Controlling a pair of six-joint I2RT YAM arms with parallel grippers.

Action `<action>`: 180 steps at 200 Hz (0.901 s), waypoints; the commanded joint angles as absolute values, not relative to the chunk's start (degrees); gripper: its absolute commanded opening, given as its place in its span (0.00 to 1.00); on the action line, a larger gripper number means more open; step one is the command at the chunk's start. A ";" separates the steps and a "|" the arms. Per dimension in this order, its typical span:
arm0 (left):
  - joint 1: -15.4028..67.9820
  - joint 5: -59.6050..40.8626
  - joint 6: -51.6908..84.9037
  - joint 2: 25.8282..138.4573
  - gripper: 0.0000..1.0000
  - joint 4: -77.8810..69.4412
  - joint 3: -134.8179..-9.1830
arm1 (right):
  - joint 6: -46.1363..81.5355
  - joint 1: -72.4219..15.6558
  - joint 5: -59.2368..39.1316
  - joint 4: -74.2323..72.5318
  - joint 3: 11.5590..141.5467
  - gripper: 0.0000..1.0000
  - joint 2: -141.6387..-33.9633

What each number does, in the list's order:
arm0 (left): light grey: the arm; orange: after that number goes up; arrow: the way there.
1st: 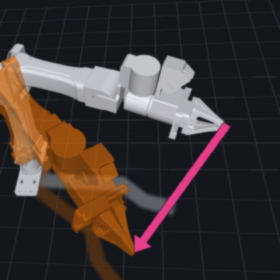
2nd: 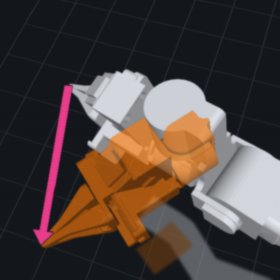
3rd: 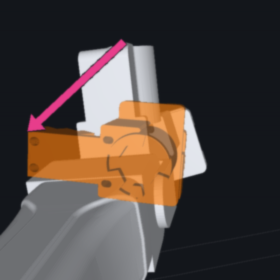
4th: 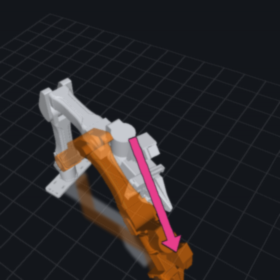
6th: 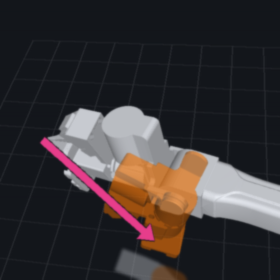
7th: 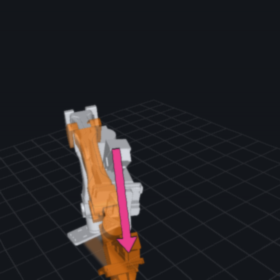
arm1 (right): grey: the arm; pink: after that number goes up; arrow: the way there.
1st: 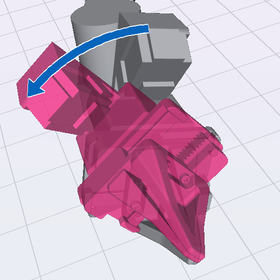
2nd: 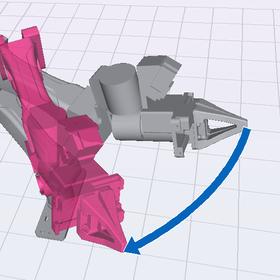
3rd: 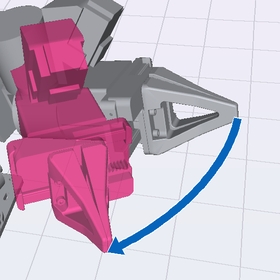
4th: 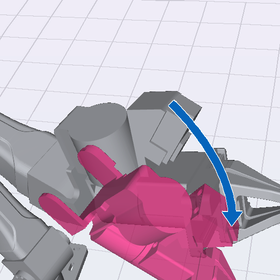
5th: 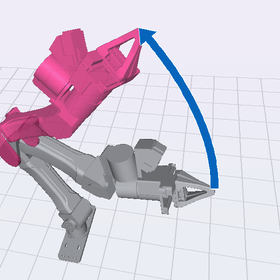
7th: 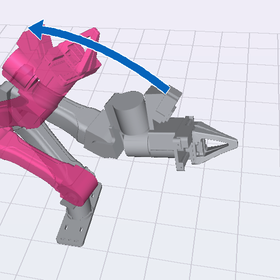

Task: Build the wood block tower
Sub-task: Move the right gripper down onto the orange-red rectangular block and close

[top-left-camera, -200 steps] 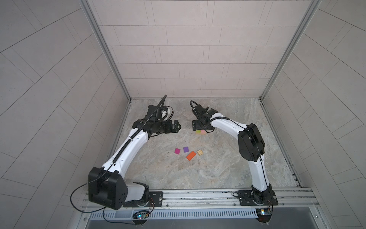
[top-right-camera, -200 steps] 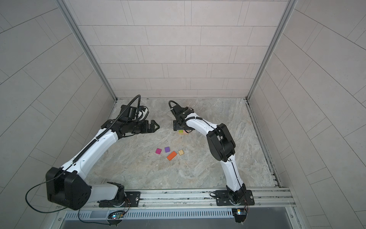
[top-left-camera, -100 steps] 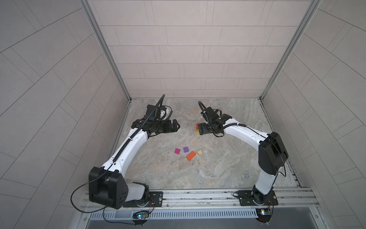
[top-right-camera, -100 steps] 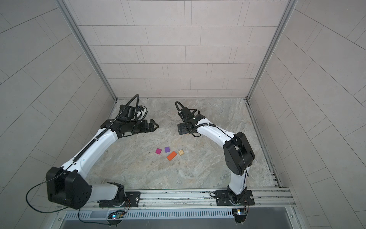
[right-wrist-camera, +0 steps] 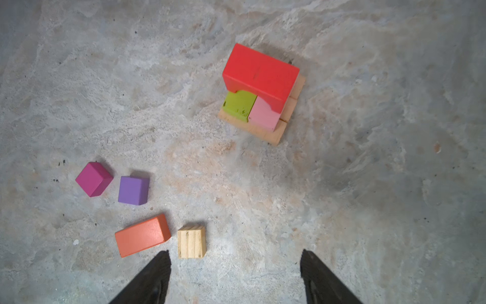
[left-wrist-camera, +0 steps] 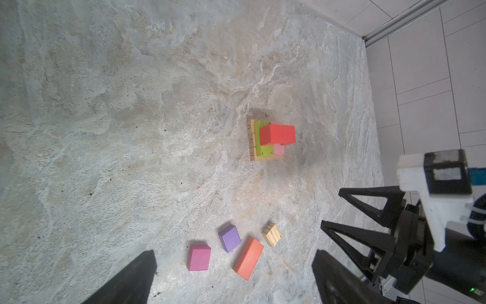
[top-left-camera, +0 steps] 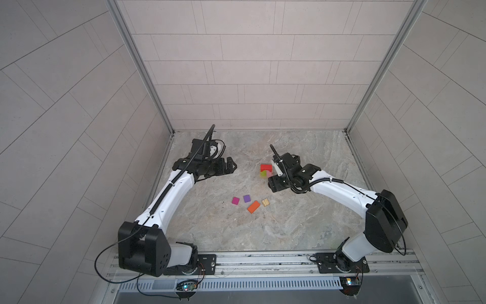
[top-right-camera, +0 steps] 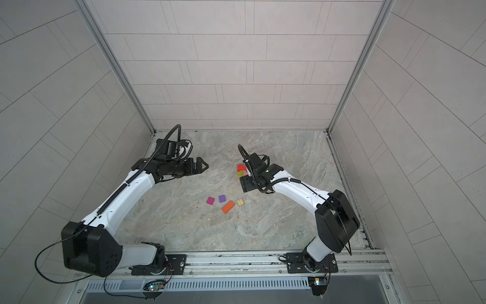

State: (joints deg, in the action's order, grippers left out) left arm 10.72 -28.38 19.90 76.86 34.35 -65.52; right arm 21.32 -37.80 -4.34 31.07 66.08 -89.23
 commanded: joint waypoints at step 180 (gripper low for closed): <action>9.90 -29.88 20.66 77.69 1.00 33.13 -64.51 | 9.18 -55.96 2.97 33.16 72.89 0.88 -105.66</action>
State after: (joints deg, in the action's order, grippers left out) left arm 10.35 -29.32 20.32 77.52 33.61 -65.21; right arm 10.83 -55.51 2.28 32.56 71.85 -104.38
